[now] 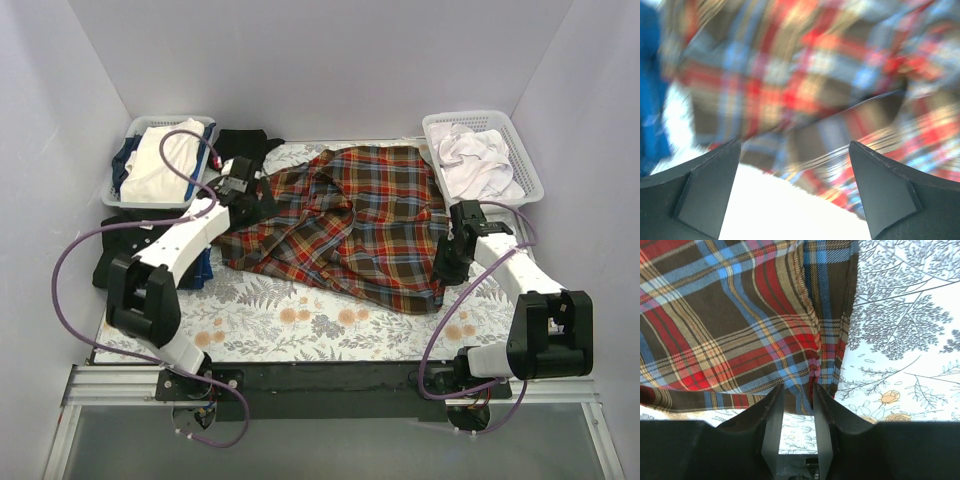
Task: Fold and stack the long sleeve shirts
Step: Fold the shirt
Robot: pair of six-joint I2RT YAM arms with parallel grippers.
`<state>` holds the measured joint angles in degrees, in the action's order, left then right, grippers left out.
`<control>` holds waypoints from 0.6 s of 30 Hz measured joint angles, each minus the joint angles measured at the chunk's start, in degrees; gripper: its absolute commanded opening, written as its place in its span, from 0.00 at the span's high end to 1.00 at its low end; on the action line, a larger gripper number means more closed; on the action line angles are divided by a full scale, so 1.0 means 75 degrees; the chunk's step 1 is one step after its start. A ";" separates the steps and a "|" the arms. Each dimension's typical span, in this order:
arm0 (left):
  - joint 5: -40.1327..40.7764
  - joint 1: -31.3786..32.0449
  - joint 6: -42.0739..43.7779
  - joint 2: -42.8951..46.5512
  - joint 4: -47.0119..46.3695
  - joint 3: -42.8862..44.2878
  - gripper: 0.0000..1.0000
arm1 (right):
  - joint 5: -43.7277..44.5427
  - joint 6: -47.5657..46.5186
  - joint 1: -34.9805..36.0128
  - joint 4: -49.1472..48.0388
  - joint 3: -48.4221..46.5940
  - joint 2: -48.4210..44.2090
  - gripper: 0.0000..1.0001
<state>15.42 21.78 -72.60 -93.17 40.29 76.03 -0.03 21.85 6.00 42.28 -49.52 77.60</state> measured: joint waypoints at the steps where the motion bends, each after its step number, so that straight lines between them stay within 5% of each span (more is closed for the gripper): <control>1: 0.0058 -0.0061 -0.0108 0.0201 0.0017 -0.0294 0.10 | -0.0058 -0.0017 0.0000 0.0006 0.0038 0.0000 0.61; 9: 0.0367 -0.1026 -0.1122 0.0807 0.0562 -0.2317 0.10 | -0.0708 -0.0233 0.0055 -0.0064 0.0096 0.0239 0.58; 18: 0.0032 -0.1821 -0.1647 0.0790 0.0245 -0.2731 0.09 | -0.0994 -0.0245 0.0213 -0.0245 0.0303 0.1378 0.69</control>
<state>15.66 8.12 -84.95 -87.24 42.13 55.55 -7.49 20.01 7.60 40.45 -47.24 87.94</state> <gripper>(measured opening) 0.904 0.348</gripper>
